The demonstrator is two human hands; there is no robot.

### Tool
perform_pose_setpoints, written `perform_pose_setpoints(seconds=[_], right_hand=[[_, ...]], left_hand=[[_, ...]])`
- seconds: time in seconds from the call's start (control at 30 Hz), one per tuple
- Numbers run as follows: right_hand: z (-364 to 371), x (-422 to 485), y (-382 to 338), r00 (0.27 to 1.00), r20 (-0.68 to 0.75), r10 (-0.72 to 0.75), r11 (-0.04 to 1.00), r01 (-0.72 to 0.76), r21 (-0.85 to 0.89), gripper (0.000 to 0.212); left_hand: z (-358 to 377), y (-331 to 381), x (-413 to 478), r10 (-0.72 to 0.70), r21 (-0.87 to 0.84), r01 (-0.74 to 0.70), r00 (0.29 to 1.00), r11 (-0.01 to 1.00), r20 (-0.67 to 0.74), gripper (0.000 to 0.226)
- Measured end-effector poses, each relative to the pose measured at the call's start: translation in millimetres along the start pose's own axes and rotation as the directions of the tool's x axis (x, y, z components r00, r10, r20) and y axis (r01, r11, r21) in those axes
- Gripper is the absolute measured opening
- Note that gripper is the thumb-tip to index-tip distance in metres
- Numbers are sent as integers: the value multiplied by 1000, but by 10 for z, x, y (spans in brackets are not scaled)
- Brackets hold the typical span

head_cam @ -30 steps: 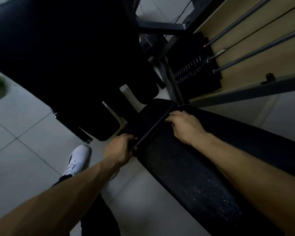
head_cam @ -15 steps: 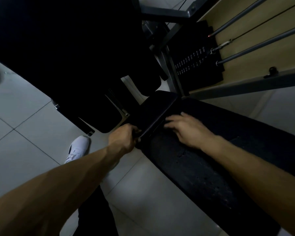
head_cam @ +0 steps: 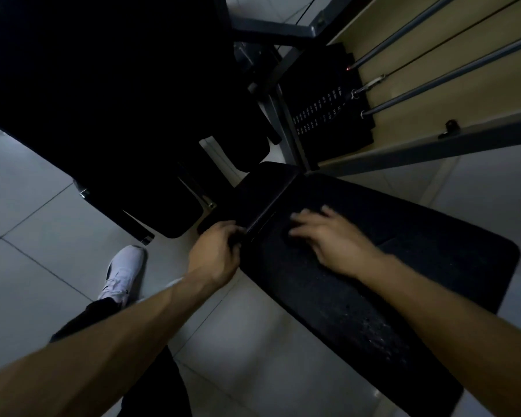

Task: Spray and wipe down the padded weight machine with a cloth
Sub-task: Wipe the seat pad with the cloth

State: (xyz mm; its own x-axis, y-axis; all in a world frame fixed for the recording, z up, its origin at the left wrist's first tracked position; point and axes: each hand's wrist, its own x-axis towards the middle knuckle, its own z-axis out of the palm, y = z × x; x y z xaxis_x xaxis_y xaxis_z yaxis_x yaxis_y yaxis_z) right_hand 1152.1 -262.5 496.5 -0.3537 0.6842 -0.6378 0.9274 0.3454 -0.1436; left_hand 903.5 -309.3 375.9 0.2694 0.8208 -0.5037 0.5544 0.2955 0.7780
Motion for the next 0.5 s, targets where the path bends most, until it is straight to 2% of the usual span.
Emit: perform_pose_setpoints(seconds=[0.07,0.13,0.27,0.37,0.43,0.5], right_hand=[[-102,148,74,981,-75,178,984,-177,13,47],[-37,197,-113,974,-93,207,977,-201,69,47],[185,-297,-696,992,78,-96,990,87,114,50],[131,-630,-693,943,159,-292,954,274,124,42],[39,-613,-433,965,118,-234,972,231,33,44],[-109,-460,-78,999,-19,-34,998,33,-60,48]], left_hand=[[57,115,-151,99,-57,-97,995,994,34,46],[137,171,-264,156,-98,-144,980,985,128,54],[172,111,-283,167,-95,-152,969,984,181,72],[125,182,-260,160,-43,-154,963,987,217,64],[121,236,-260,146,-25,-144,963,989,225,51],[141,248,-257,125,-9,-127,958,992,259,53]])
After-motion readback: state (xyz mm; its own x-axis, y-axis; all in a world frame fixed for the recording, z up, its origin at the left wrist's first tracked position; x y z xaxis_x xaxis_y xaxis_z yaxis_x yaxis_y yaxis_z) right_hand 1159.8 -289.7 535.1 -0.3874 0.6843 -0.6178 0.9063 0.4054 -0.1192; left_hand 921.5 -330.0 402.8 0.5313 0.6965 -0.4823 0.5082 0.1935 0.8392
